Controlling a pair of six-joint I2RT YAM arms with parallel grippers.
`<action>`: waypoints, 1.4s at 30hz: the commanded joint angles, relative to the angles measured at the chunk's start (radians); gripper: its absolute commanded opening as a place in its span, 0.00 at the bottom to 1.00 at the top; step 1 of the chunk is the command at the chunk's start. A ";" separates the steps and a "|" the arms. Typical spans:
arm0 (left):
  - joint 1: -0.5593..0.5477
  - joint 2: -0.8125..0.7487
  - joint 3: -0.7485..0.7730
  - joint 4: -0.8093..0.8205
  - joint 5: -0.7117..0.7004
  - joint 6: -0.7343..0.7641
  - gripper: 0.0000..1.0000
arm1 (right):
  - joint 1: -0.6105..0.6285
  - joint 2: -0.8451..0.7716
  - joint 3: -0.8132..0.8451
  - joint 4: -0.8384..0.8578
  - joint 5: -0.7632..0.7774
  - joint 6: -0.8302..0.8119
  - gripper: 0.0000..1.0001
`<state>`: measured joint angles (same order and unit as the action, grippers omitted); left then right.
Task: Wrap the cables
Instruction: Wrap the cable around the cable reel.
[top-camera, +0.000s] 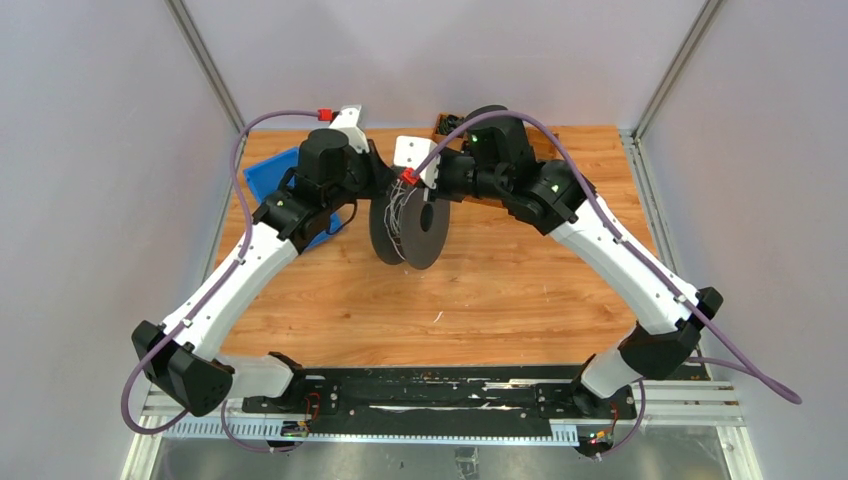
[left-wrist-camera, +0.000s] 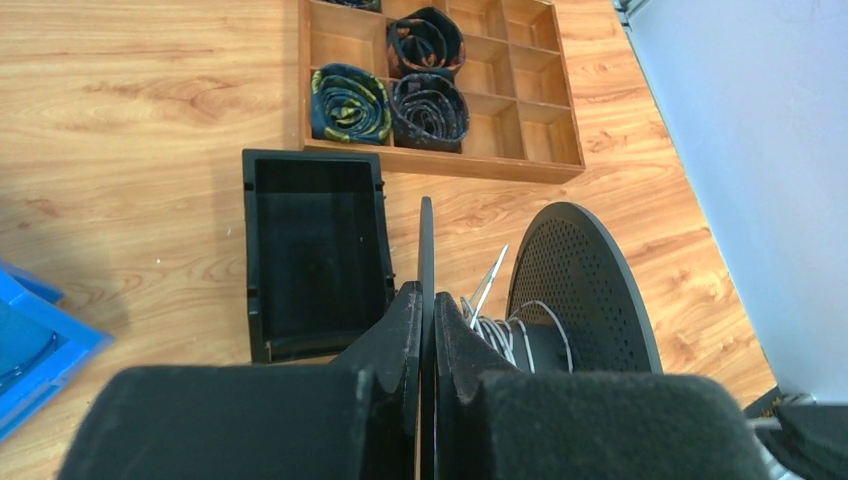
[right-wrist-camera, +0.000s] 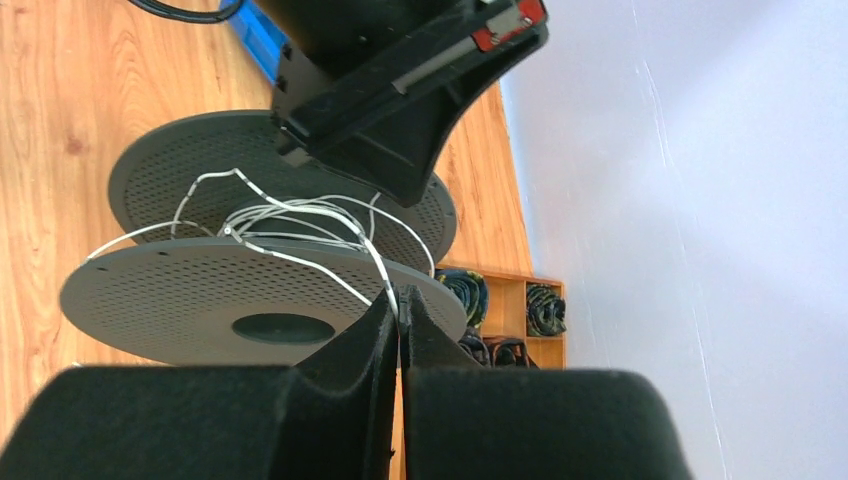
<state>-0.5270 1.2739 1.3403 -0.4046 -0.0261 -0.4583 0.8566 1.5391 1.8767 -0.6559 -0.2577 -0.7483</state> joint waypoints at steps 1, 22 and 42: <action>-0.021 -0.036 -0.003 0.083 0.019 0.016 0.00 | -0.031 -0.014 0.035 0.001 0.018 -0.013 0.01; -0.087 -0.030 -0.007 0.094 0.052 0.102 0.00 | -0.202 -0.025 -0.007 0.066 0.018 -0.065 0.01; -0.088 -0.049 0.011 0.125 0.168 0.129 0.00 | -0.365 -0.132 -0.280 0.123 -0.009 -0.136 0.01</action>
<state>-0.6086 1.2652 1.3327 -0.3595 0.0803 -0.3317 0.5205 1.4509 1.6554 -0.5568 -0.2630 -0.8440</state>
